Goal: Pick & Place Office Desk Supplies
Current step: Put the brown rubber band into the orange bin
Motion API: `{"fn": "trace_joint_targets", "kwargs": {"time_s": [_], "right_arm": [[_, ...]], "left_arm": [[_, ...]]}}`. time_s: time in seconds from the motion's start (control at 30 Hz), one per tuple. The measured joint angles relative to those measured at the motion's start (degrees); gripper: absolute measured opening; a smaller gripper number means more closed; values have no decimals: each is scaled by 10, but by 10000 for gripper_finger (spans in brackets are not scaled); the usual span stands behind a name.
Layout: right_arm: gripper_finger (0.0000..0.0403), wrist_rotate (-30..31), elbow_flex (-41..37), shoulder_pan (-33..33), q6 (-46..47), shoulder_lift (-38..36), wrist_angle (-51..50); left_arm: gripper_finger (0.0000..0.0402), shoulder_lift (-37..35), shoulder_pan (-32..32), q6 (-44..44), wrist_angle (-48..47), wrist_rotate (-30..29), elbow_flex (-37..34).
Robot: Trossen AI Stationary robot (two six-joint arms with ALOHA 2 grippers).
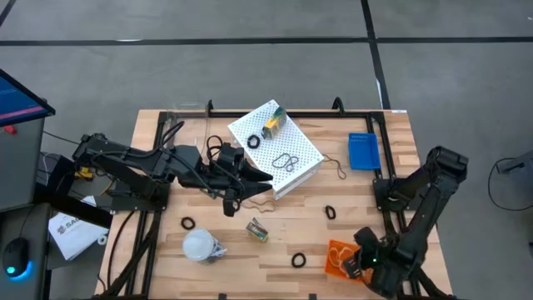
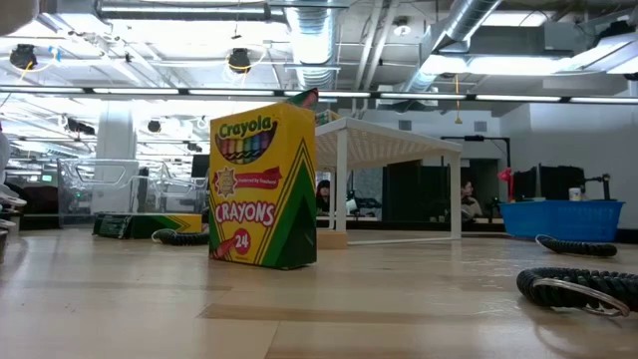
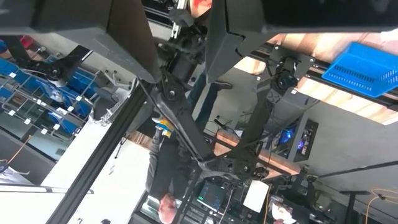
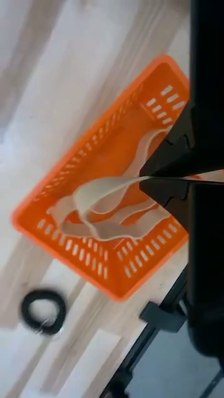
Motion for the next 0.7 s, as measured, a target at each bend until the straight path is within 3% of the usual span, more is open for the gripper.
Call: {"fn": "trace_joint_targets", "kwargs": {"time_s": [0.17, 0.37, 0.7], "right_arm": [[0, -12, -47, -11, -2, 4, 90], [13, -33, -58, -10, 6, 3, 102], [130, -32, -58, -13, 6, -30, 78]], "left_arm": [[127, 0, 0, -2, 0, 0, 0], [127, 0, -4, -2, 0, 0, 0], [127, 0, -4, 1, 0, 0, 0]]}}
